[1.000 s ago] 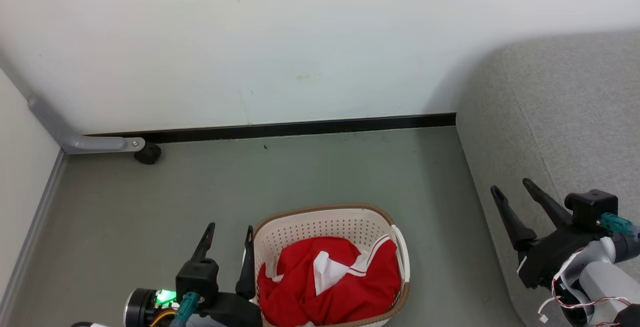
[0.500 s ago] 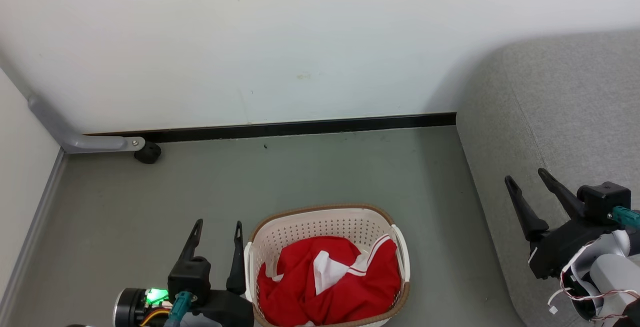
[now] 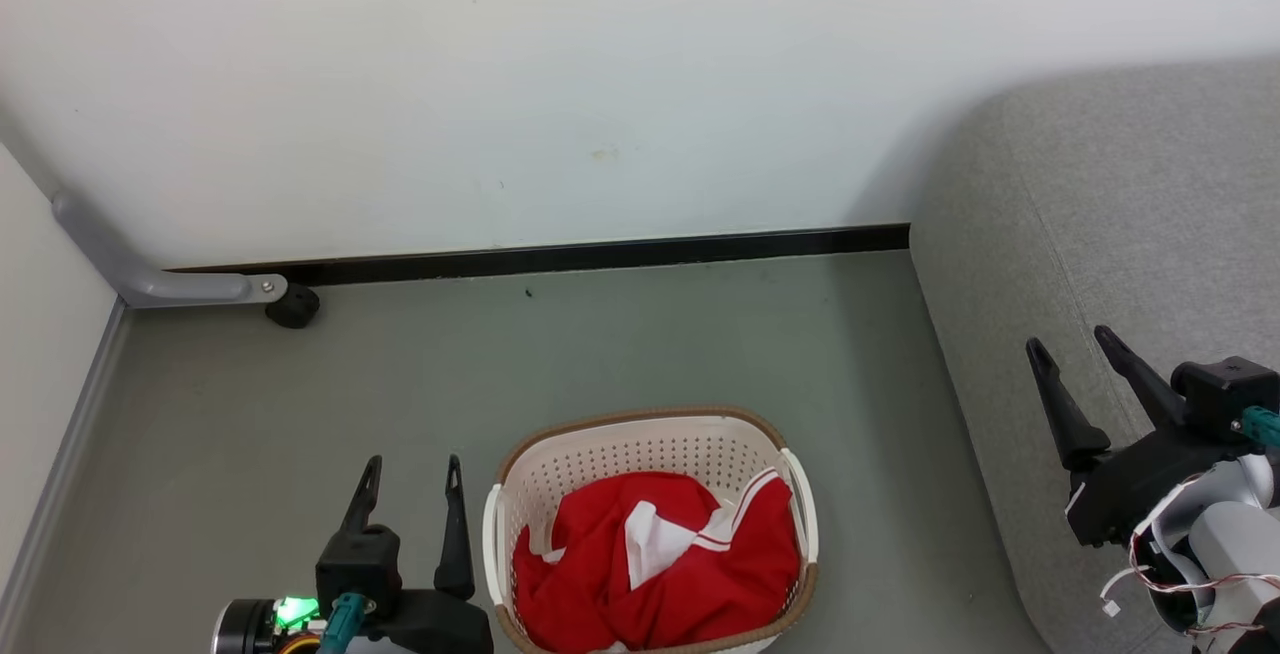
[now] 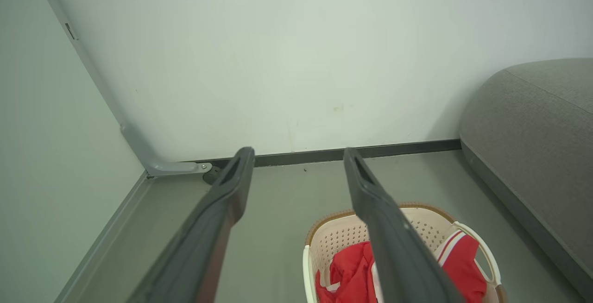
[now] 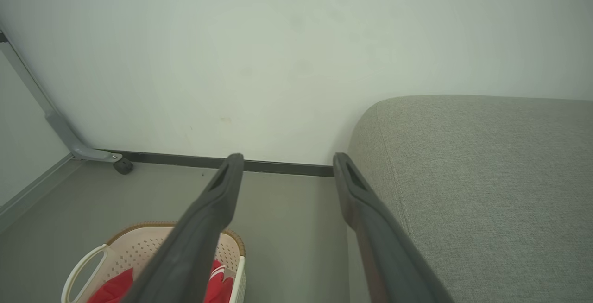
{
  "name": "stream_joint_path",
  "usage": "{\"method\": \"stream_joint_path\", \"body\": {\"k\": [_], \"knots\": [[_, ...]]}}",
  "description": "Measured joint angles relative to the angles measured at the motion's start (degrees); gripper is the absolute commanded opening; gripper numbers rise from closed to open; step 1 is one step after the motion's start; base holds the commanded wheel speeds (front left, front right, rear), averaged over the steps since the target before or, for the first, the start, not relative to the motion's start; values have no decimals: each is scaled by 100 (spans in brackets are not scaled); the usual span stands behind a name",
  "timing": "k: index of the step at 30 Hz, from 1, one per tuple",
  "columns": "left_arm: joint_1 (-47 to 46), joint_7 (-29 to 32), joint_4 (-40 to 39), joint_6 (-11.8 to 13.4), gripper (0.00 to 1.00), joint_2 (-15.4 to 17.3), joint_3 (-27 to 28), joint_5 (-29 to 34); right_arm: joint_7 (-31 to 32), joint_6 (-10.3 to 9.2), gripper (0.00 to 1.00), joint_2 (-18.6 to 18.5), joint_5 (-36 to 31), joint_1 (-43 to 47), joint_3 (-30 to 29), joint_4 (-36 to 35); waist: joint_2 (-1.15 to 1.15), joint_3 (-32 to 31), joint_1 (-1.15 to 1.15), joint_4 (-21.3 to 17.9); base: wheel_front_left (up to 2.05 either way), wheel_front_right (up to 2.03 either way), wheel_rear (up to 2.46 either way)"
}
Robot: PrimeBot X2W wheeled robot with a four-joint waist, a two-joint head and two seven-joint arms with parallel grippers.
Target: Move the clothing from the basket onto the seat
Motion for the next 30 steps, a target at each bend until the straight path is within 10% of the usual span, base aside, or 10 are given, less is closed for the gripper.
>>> {"method": "stream_joint_path", "body": {"k": [30], "knots": [[-330, 0, -552, 1, 100, -10, -1382, -1411, -2, 119, 100, -802, -160, -324, -880, -1474, 0, 1627, 1, -122, 0, 0, 0]]}}
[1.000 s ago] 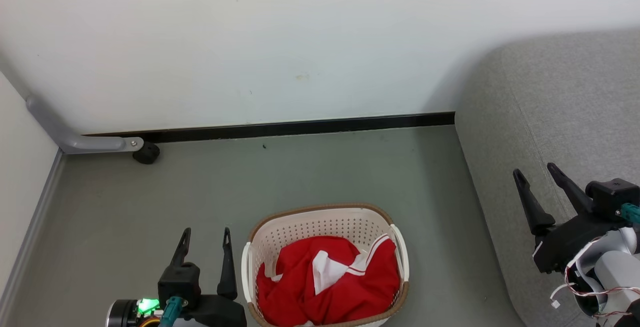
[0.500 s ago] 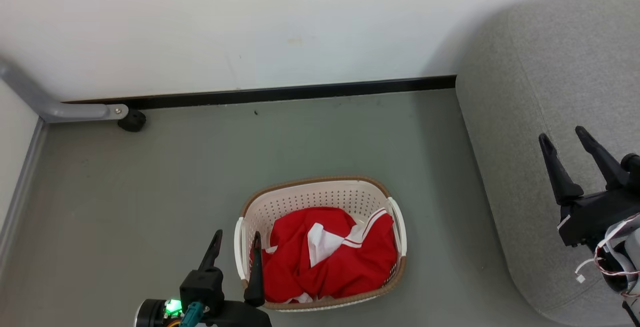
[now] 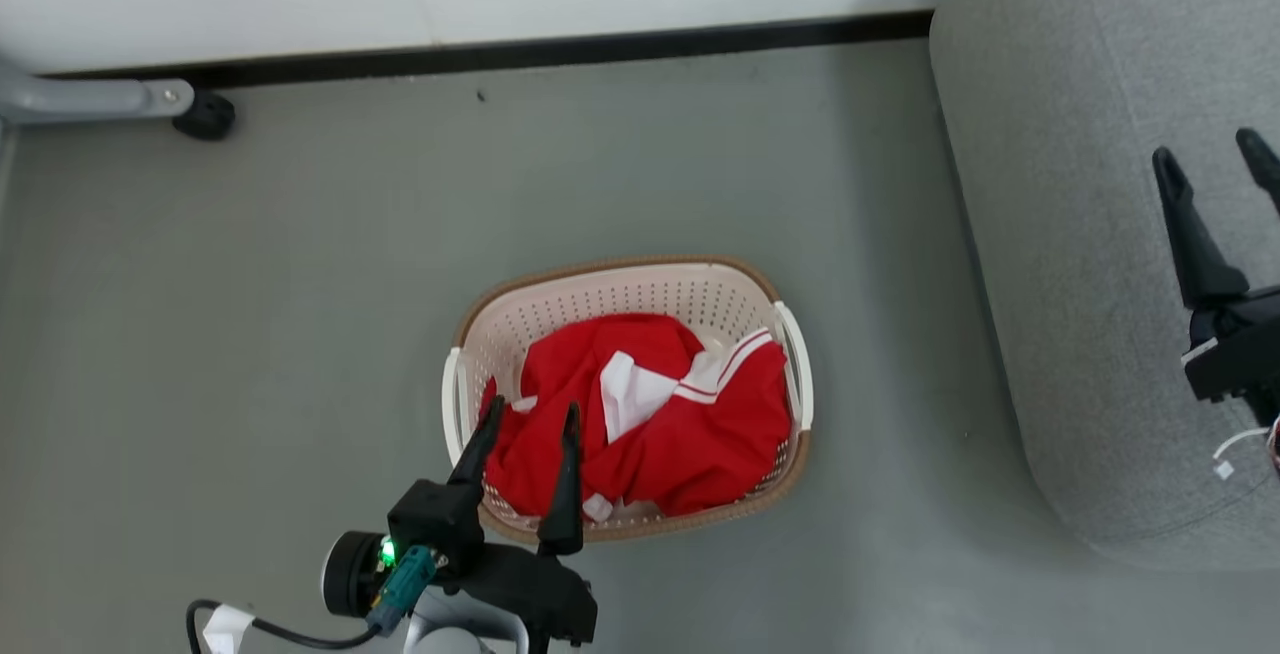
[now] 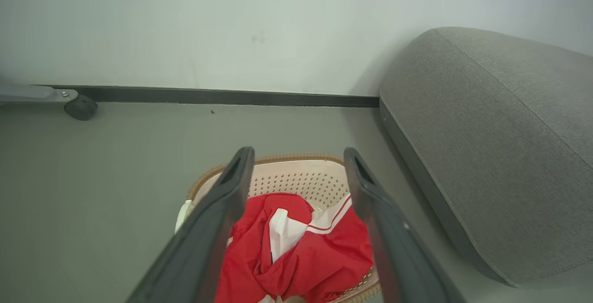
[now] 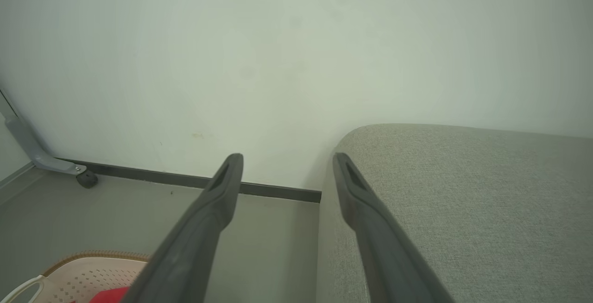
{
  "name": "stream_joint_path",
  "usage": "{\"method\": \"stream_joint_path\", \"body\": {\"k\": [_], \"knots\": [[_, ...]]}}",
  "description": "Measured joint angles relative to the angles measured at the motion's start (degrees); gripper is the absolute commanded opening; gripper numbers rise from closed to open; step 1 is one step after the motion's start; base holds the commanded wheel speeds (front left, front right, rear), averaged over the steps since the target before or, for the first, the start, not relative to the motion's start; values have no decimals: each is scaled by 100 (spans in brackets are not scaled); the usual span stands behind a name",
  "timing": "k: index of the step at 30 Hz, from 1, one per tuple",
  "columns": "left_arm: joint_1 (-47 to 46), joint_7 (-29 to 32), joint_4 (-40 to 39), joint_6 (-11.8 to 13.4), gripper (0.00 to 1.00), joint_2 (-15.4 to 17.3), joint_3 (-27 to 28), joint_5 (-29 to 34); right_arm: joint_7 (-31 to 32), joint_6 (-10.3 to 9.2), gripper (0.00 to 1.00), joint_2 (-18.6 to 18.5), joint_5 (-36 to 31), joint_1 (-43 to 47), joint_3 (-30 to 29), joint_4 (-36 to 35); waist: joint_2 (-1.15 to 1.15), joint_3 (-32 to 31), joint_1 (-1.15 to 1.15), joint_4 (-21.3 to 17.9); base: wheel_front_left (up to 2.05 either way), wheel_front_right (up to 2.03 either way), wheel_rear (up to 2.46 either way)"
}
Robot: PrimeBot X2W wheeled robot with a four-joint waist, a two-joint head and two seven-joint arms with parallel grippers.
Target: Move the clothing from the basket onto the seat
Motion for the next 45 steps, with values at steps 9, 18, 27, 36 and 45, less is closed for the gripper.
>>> {"method": "stream_joint_path", "body": {"k": [9, 18, 27, 36, 45], "knots": [[-547, -1, 67, 0, 100, 1, -333, -539, -1, 42, 100, -269, 2, -303, -245, -544, 0, 807, -1, -65, 0, 0, 0], [-1248, -1, 308, 0, 100, -2, -731, -1000, -10, 42, 100, -490, 146, -459, -255, -1221, 0, 1593, 0, -171, 0, 0, 0], [-1954, -1, 500, 1, 100, -1, -1182, -1474, -42, 42, 100, -617, 370, -734, -199, -1806, 0, 2274, 0, -246, 0, 0, 0], [-2807, -1, 972, 1, 100, -5, -1725, -1703, -43, 42, 100, -811, 423, -977, -89, -2238, 0, 2878, 0, -307, 0, 0, 0], [-3662, -2, 1956, 1, 100, -12, -1766, -1712, -43, 42, 100, -875, 475, -1216, 174, -2726, 0, 3324, 0, -440, 0, 0, 0]]}}
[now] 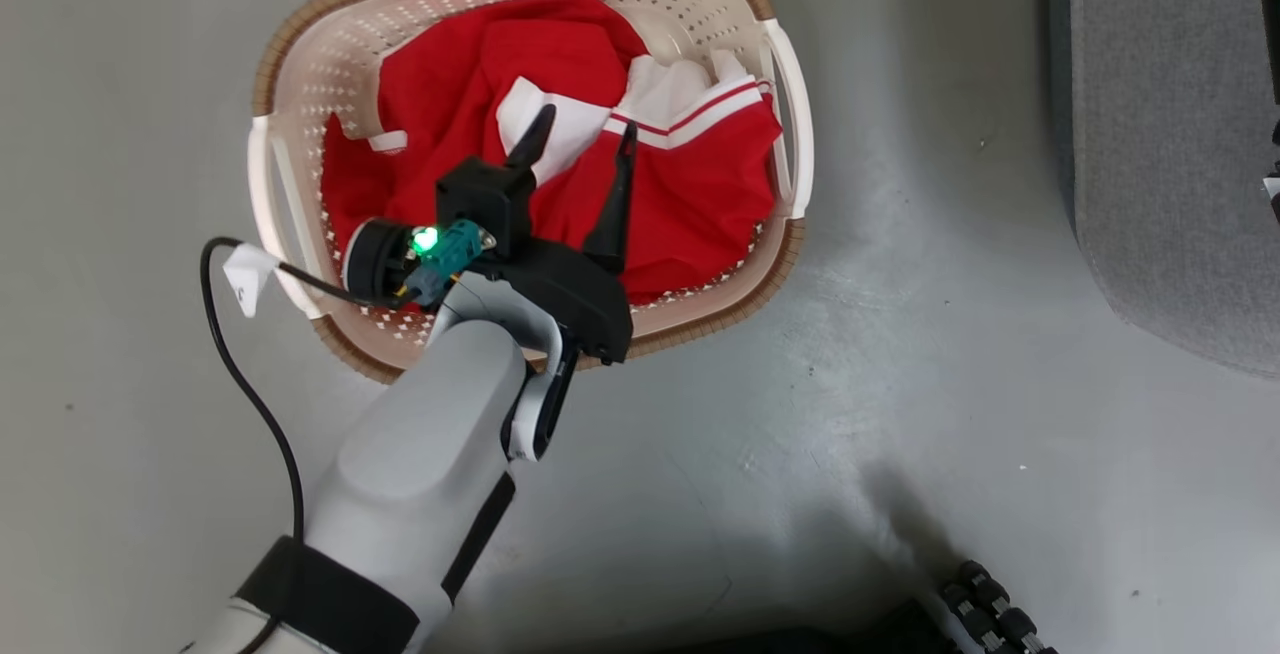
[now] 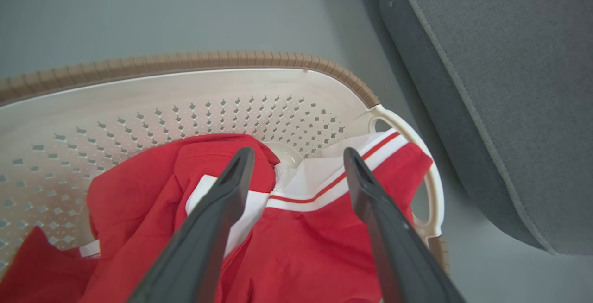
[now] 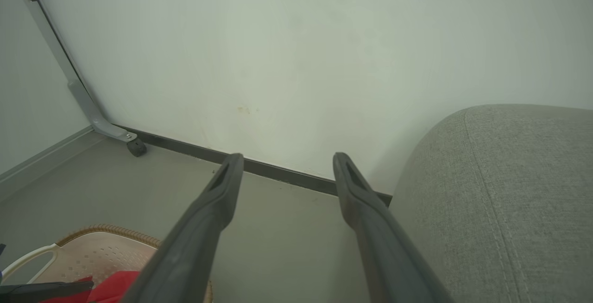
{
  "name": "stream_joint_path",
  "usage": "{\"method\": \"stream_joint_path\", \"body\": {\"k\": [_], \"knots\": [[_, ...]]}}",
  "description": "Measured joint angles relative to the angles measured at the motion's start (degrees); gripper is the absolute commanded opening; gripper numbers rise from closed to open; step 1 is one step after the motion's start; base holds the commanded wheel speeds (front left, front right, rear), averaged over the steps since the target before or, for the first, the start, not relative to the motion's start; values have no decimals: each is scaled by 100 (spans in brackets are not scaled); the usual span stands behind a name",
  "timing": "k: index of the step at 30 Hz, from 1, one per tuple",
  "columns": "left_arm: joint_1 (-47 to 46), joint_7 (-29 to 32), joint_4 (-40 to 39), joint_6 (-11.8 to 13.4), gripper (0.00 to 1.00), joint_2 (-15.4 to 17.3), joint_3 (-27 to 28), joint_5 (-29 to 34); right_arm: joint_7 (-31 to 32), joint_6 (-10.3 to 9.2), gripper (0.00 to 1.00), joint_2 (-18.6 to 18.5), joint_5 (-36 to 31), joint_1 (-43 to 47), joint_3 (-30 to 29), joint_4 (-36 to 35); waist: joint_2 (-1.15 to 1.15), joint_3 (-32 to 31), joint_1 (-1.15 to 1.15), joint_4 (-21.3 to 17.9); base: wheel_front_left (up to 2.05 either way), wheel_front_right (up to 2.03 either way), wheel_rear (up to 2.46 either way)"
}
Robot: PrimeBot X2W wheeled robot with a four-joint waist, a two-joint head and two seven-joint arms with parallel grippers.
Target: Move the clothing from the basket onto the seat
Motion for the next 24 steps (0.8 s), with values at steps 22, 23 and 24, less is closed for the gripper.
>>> {"method": "stream_joint_path", "body": {"k": [22, 23, 24], "knots": [[-1376, 167, 2207, -1, 100, -12, -105, -78, -1, 0, 100, 93, 257, -359, 345, -810, -1, 719, 0, -540, 0, 0, 0], [-1427, 219, 2308, -1, 100, -13, -104, -74, -1, 1, 100, 107, 274, -374, 352, -840, -1, 758, -1, -570, 0, 0, 0], [-1471, 253, 2394, -1, 100, -12, -102, -48, -1, 1, 100, 118, 296, -378, 359, -872, -1, 795, -1, -600, 0, 0, 0]]}}
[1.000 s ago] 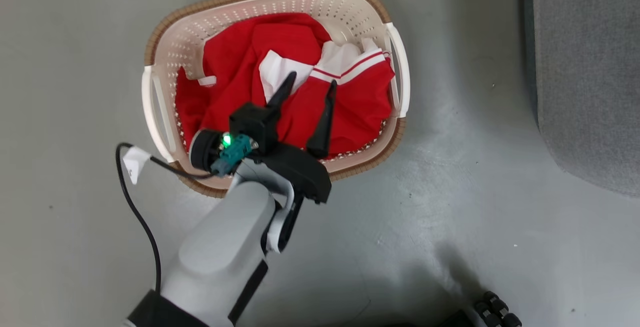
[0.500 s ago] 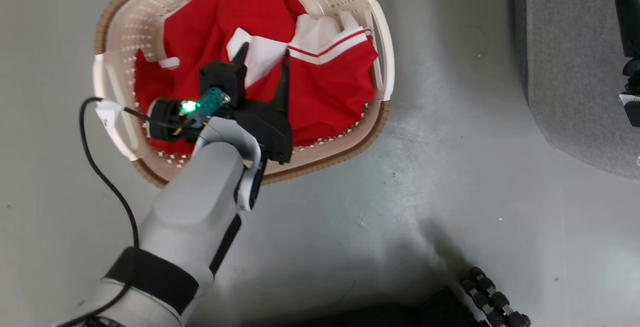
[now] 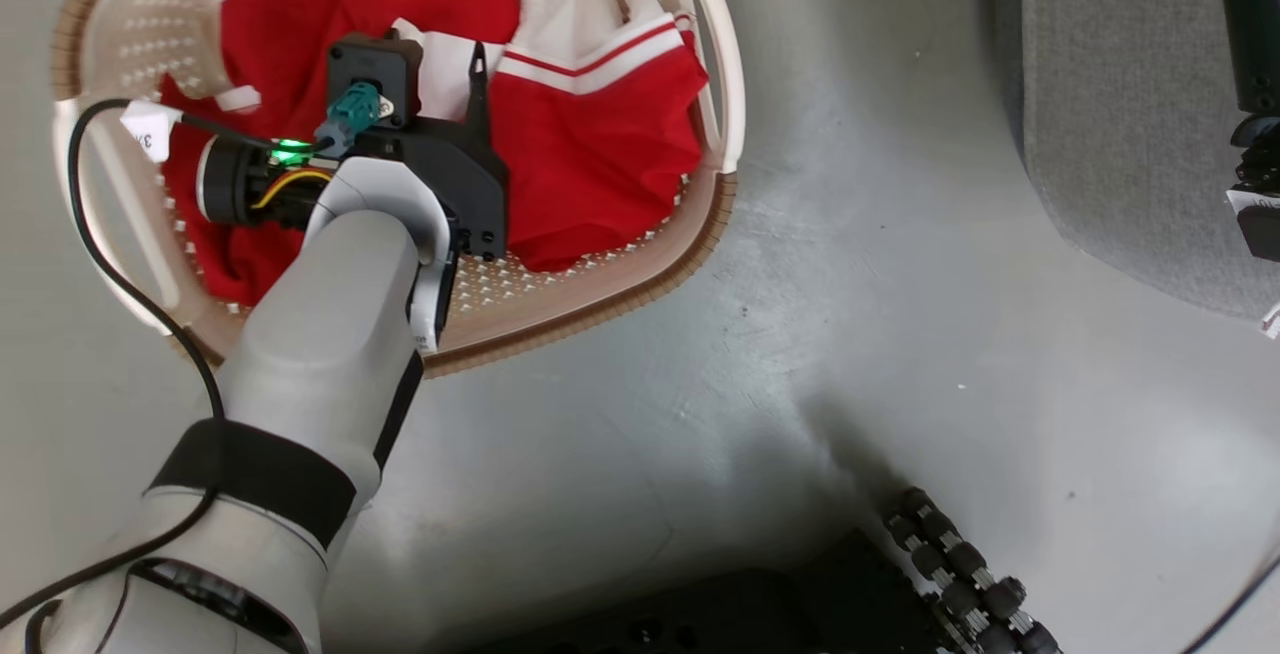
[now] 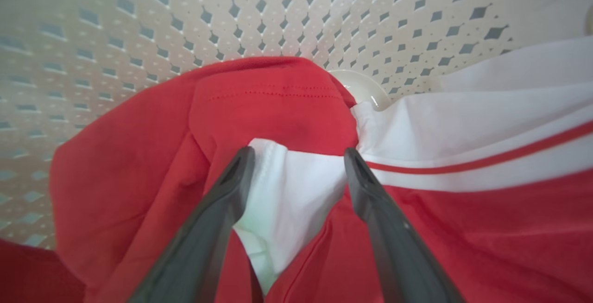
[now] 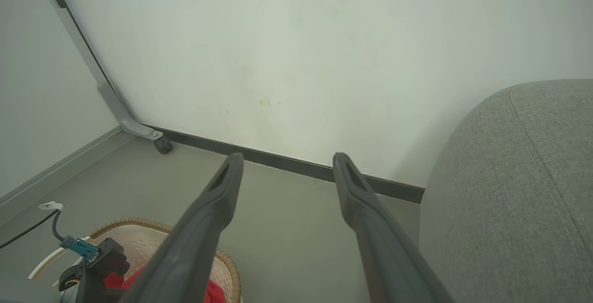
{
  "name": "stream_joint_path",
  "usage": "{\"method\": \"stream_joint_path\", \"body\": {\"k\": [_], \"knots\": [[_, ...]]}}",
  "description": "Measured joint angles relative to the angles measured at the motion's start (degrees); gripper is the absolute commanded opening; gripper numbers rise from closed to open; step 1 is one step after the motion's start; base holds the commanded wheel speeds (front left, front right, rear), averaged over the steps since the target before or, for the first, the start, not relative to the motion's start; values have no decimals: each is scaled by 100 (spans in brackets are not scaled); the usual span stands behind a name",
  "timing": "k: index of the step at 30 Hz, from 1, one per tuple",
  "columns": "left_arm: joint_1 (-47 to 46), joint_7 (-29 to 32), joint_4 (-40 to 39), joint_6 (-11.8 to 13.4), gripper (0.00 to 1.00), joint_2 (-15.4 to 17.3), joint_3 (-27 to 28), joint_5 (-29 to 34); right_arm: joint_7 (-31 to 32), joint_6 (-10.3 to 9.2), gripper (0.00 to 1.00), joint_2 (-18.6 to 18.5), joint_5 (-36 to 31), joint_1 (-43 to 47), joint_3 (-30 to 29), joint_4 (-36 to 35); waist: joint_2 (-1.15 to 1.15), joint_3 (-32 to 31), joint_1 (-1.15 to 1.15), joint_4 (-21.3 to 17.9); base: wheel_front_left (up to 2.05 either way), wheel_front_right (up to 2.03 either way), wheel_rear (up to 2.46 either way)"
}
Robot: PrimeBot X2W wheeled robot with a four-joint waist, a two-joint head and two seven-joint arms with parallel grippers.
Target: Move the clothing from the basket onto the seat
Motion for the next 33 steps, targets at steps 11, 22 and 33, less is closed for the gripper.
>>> {"method": "stream_joint_path", "body": {"k": [11, 22, 33], "knots": [[-498, 270, 799, 1, 100, 2, 26, 363, 0, 0, 100, 148, 153, -107, 21, -214, 0, 390, 0, -331, 0, 0, 0], [-563, 553, 860, 1, 100, 11, -26, 586, 0, 0, 100, 188, 176, -109, 67, -223, 0, 532, 0, -540, 0, 0, 0], [-417, 614, 792, 0, 0, 13, 20, 598, 0, 0, 100, 223, 209, -208, 145, 7, 0, 414, 0, -561, 0, 0, 0]]}}
